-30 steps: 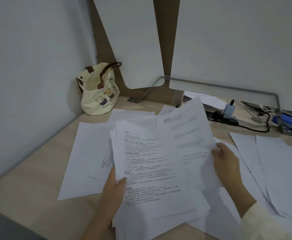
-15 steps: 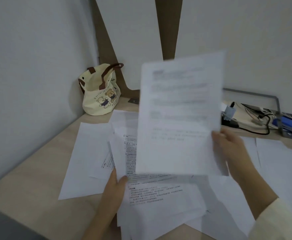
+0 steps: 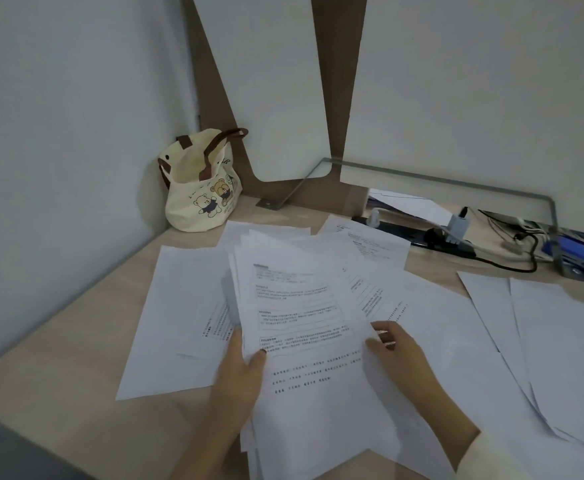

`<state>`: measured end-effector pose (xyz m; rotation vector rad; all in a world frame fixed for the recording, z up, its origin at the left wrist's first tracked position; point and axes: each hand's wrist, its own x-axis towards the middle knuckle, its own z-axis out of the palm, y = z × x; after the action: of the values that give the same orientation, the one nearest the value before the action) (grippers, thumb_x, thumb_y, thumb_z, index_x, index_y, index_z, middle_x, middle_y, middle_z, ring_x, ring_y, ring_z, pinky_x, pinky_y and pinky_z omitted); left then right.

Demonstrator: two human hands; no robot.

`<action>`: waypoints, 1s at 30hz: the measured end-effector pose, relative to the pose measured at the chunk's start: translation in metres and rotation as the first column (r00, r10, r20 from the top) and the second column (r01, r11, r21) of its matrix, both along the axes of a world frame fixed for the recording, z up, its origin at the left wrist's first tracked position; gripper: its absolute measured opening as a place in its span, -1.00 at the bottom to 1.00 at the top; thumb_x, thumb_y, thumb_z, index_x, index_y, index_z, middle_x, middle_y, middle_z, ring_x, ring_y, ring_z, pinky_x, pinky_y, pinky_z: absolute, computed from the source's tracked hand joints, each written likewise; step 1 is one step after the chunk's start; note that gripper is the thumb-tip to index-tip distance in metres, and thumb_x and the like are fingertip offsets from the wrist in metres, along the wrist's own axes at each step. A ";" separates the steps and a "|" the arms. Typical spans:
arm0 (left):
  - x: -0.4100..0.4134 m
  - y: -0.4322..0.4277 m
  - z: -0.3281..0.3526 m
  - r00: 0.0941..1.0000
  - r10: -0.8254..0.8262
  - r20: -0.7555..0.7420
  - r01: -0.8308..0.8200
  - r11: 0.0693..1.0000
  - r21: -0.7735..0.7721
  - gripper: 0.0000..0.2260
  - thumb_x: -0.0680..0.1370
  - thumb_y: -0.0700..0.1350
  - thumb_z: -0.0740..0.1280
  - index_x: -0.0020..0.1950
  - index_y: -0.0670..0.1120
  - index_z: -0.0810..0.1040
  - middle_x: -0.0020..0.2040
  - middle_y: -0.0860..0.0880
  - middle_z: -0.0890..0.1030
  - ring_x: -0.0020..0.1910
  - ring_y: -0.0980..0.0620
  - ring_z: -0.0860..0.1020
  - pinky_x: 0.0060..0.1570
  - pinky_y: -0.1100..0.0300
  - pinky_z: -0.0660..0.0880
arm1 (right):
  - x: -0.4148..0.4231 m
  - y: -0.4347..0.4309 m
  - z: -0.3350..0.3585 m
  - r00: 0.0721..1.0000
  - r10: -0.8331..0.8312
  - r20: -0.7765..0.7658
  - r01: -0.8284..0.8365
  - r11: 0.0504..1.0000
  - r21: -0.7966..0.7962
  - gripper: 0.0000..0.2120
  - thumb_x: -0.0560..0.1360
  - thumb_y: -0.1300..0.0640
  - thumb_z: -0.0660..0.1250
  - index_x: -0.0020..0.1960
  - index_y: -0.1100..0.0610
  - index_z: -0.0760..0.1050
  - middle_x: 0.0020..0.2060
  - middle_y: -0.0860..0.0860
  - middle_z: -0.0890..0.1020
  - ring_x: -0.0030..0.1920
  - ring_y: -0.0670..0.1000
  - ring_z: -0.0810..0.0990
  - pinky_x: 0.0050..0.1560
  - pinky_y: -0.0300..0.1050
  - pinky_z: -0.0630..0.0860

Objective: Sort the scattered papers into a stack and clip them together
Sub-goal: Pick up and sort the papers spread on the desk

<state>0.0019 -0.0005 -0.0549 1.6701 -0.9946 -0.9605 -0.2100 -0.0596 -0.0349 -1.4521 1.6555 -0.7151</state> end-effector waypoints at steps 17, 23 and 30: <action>-0.064 -0.019 0.112 0.946 -0.290 -0.148 0.172 0.831 -0.529 -0.68 0.49 -0.31 0.31 0.06 0.11 0.47 0.01 0.18 0.62 -0.03 0.27 0.61 -0.13 0.37 0.56 | -0.083 0.036 0.112 0.866 0.091 0.492 0.084 0.943 -0.321 -0.69 0.46 0.19 0.29 0.16 -0.07 0.51 0.04 -0.14 0.68 0.03 -0.09 0.65 0.03 -0.08 0.52; -0.085 -0.017 0.117 0.938 -0.322 -0.130 0.201 0.808 -0.554 -0.70 0.50 -0.27 0.31 0.03 0.14 0.46 -0.01 0.17 0.62 -0.07 0.25 0.62 -0.20 0.36 0.58 | -0.094 0.046 0.113 0.849 0.070 0.524 0.135 0.929 -0.344 -0.71 0.39 0.12 0.32 0.08 -0.09 0.54 0.01 -0.15 0.69 0.01 -0.12 0.65 0.04 -0.08 0.52; -0.090 -0.008 0.086 0.924 -0.336 -0.183 0.219 0.857 -0.467 -0.67 0.49 -0.30 0.30 0.06 0.12 0.49 -0.04 0.15 0.66 -0.04 0.22 0.63 -0.17 0.35 0.57 | -0.097 0.058 0.081 0.852 0.019 0.523 0.112 0.970 -0.217 -0.76 0.50 0.17 0.27 0.10 -0.08 0.55 0.02 -0.18 0.68 0.05 -0.12 0.64 0.13 -0.08 0.49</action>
<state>-0.0884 -0.0088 0.0315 1.0104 -1.1922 -1.0200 -0.3068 -0.0016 0.0465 -1.2275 1.2089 -1.2524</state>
